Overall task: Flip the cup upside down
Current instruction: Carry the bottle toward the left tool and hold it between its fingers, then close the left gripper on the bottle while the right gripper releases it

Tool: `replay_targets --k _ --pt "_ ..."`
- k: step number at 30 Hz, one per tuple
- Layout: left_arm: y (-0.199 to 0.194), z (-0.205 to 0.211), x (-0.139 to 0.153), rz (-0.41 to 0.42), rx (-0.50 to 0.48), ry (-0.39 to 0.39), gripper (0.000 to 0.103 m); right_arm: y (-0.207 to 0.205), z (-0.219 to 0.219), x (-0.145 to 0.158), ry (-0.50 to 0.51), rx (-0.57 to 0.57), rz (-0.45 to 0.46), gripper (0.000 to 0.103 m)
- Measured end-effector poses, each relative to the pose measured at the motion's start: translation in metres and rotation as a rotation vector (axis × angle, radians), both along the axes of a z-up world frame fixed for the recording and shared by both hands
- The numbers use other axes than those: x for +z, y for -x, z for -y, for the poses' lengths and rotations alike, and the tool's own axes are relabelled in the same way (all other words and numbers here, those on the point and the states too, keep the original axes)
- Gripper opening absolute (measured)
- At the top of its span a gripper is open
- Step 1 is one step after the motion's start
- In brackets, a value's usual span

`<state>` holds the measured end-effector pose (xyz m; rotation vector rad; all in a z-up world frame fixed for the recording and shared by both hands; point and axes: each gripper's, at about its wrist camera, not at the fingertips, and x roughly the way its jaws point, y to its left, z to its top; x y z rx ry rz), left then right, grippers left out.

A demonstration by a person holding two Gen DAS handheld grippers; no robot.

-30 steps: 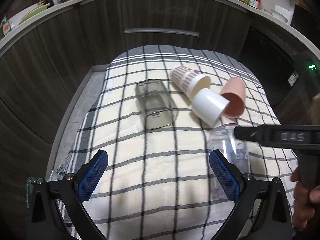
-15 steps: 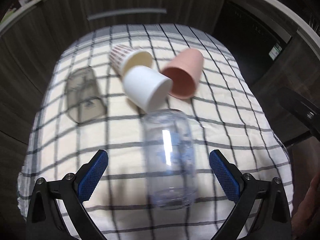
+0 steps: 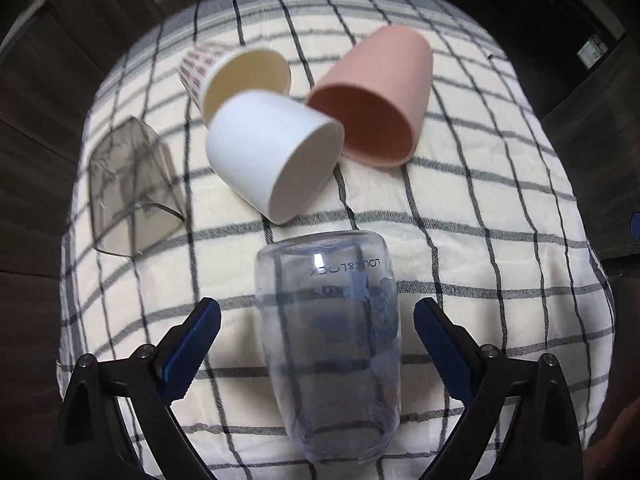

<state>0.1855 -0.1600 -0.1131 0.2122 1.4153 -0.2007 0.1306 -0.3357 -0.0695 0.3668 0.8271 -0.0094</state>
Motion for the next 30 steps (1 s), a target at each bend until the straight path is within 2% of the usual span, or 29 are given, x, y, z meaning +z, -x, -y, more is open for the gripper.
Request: replay_targets --k 6,11,18,20,24,30 --pt "-0.015 0.007 -0.017 -0.08 -0.009 -0.039 0.096 -0.011 0.006 -0.014 -0.066 0.008 -0.02 0.09" --pt "-0.02 0.01 -0.028 -0.129 -0.024 -0.041 0.076 -0.019 0.014 -0.022 -0.114 -0.004 -0.032 0.09" --pt "-0.015 0.01 -0.027 -0.107 -0.03 -0.01 0.074 -0.021 0.018 -0.03 -0.142 -0.016 -0.05 0.09" --pt "-0.012 0.007 -0.016 -0.089 -0.023 0.01 0.074 -0.02 0.018 -0.03 -0.145 -0.017 -0.049 0.09" --pt "0.0 -0.003 0.004 0.015 -0.032 0.035 0.073 -0.018 0.016 -0.029 -0.15 -0.016 -0.044 0.09" --pt "0.03 -0.013 0.043 0.316 -0.07 0.074 0.073 -0.009 0.009 -0.028 -0.145 -0.012 0.002 0.09"
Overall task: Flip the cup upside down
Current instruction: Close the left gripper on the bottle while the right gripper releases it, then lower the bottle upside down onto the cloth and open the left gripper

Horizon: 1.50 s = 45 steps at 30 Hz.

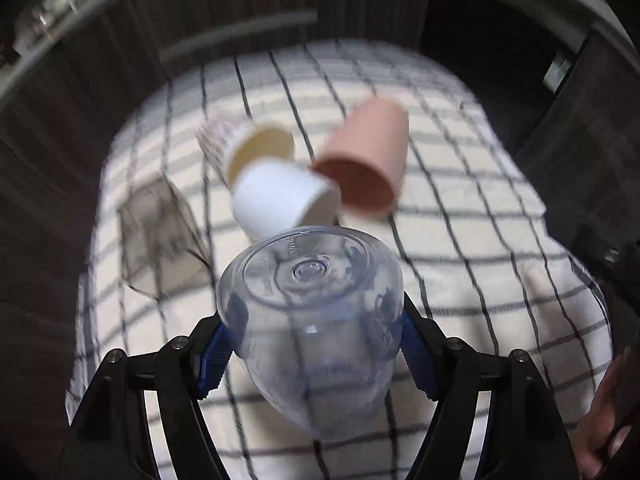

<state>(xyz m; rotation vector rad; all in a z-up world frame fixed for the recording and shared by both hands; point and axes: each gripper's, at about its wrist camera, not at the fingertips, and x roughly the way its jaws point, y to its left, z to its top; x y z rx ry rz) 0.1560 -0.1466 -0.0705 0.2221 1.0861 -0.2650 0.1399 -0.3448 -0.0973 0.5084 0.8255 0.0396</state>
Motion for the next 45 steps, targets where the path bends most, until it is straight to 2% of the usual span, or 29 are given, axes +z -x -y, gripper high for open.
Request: replay_targets --k 2,5,9,13,16,17,24,32,34,36,45 --pt "0.007 -0.004 0.009 0.115 0.002 0.001 0.073 0.005 -0.002 0.002 0.014 -0.011 0.032 0.09" --pt "0.011 -0.018 0.013 0.235 0.025 0.035 0.073 0.012 -0.006 0.008 0.06 -0.027 0.1 0.09" --pt "0.021 -0.035 0.005 0.316 0.079 0.079 0.073 0.02 -0.02 0.013 0.138 -0.019 0.188 0.09" --pt "0.033 -0.041 0.003 0.426 0.111 0.095 0.073 0.022 -0.032 0.009 0.181 0.014 0.212 0.09" --pt "0.047 -0.04 -0.002 0.55 0.087 0.064 0.073 0.019 -0.036 0.001 0.189 0.026 0.193 0.09" --pt "0.049 -0.04 -0.004 0.562 0.082 0.066 0.073 0.017 -0.037 -0.002 0.191 0.03 0.182 0.09" --pt "0.036 -0.045 -0.023 0.494 0.106 0.084 0.073 0.014 -0.041 -0.013 0.201 0.047 0.153 0.09" --pt "0.036 -0.039 -0.025 0.486 0.098 0.059 0.074 0.012 -0.039 -0.018 0.186 0.048 0.136 0.09" --pt "0.035 -0.039 -0.025 0.472 0.103 0.067 0.083 0.012 -0.037 -0.019 0.18 0.046 0.131 0.09" --pt "0.035 -0.04 -0.025 0.478 0.113 0.068 0.088 0.011 -0.036 -0.019 0.175 0.046 0.128 0.09" --pt "0.041 -0.043 -0.018 0.487 0.122 0.072 0.089 0.016 -0.04 -0.013 0.198 0.052 0.164 0.09"
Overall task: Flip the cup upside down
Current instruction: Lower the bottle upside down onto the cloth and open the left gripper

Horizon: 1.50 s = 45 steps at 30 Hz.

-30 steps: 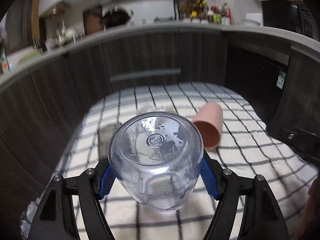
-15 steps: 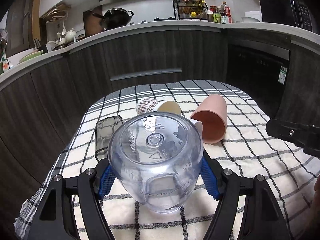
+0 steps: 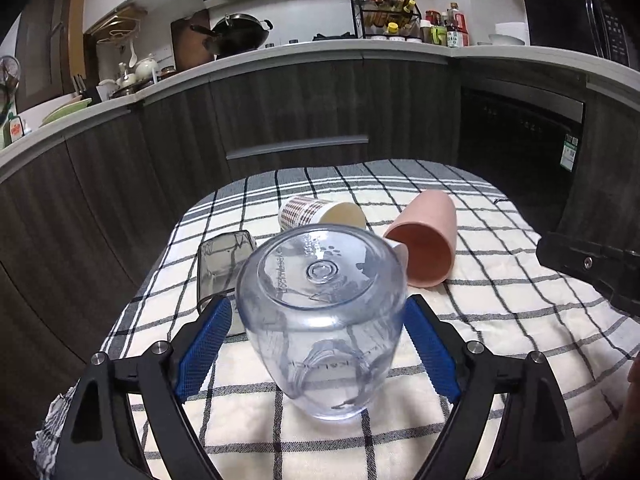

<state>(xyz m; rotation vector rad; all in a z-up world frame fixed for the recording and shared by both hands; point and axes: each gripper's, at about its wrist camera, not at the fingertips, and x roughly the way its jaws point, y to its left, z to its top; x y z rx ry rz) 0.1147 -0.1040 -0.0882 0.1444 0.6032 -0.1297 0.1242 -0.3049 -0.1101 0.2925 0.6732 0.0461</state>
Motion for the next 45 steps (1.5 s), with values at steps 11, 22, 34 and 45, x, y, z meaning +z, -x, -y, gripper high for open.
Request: replay_targets --k 11,22,34,45 --pt "0.035 -0.016 0.033 0.031 0.004 0.061 0.09 0.032 -0.011 0.033 0.052 -0.016 0.124 0.09" --pt "0.064 -0.056 0.054 0.012 0.075 0.096 0.092 0.065 -0.053 0.074 0.14 0.006 0.201 0.094" --pt "0.088 -0.079 0.063 0.051 0.127 0.13 0.092 0.103 -0.098 0.083 0.308 0.014 0.297 0.097" --pt "0.085 -0.083 0.055 0.024 0.135 0.141 0.092 0.094 -0.097 0.07 0.309 -0.017 0.238 0.097"
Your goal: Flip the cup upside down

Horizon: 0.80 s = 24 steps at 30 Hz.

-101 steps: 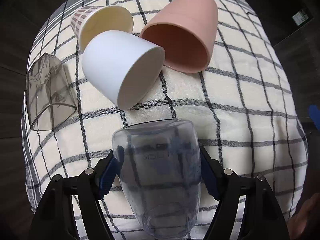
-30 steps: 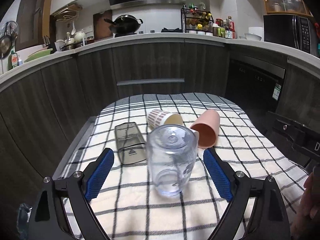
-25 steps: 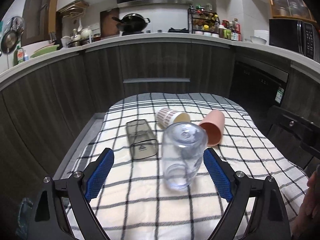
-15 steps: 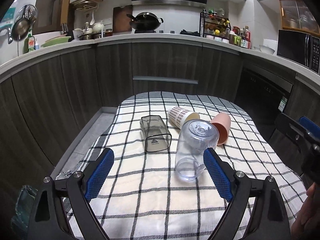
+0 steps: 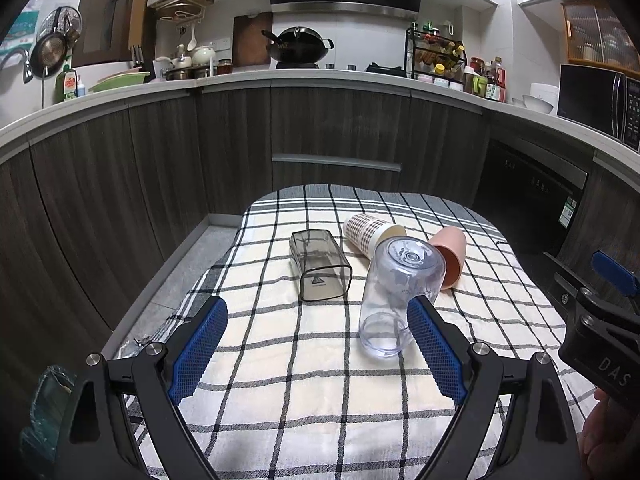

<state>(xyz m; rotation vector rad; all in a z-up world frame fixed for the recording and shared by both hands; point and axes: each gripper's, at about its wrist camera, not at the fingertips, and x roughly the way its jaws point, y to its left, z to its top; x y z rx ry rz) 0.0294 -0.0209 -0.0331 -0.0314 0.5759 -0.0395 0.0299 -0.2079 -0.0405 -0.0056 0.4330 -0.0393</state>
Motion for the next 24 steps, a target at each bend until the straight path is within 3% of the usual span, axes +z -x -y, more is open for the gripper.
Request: replay_targets --k 24 --pt "0.0 -0.0019 -0.0035 -0.009 0.013 -0.003 0.092 0.0002 -0.0027 -0.0011 0.002 0.003 0.004 0.097"
